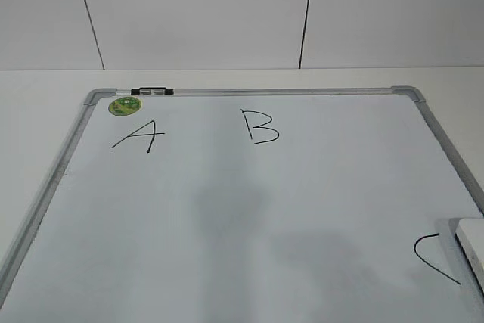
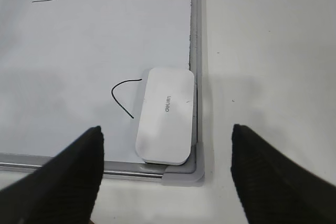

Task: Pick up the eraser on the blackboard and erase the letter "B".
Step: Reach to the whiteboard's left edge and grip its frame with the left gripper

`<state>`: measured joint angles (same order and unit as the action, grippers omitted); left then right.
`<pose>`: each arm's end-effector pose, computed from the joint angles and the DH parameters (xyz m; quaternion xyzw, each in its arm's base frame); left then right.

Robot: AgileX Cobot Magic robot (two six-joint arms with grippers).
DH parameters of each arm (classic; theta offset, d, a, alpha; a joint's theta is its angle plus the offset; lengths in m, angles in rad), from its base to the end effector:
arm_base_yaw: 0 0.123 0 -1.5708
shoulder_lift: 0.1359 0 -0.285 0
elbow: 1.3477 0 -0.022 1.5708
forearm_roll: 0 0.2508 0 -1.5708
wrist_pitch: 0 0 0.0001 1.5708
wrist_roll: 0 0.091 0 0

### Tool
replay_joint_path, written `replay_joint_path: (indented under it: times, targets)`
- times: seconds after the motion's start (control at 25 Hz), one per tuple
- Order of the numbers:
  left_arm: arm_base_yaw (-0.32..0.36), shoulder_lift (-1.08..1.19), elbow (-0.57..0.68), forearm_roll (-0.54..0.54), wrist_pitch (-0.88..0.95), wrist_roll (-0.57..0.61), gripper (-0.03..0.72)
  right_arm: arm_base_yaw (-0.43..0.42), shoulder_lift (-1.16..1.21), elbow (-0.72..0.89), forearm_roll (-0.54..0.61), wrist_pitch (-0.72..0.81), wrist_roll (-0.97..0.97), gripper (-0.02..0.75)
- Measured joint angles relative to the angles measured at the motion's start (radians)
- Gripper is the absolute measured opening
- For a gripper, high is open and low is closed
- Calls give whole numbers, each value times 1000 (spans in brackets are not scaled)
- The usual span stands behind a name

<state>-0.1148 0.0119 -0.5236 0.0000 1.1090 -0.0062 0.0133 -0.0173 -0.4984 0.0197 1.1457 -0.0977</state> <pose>-0.0077 0.0009 0.2800 0.0468 0.8614 -0.0306 0.5049 -0.0111 0.0015 0.2700 -0.0492 0.8694 -0.0109 0.4916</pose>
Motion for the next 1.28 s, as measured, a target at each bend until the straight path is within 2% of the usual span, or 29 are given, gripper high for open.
replay_joint_path:
  times: [0.4, 0.84, 1.0, 1.28]
  targets:
    - [0, 0, 0, 0, 0, 0, 237, 0, 0, 0, 3, 12, 35, 584]
    - [0, 0, 0, 0, 0, 0, 237, 0, 141, -7, 126, 54, 85, 584]
    - [0, 0, 0, 0, 0, 0, 237, 0, 237, -59, 128, 110, 85, 584]
    - [0, 7, -2, 0, 0, 0, 237, 0, 381, -180, 117, 116, 149, 584]
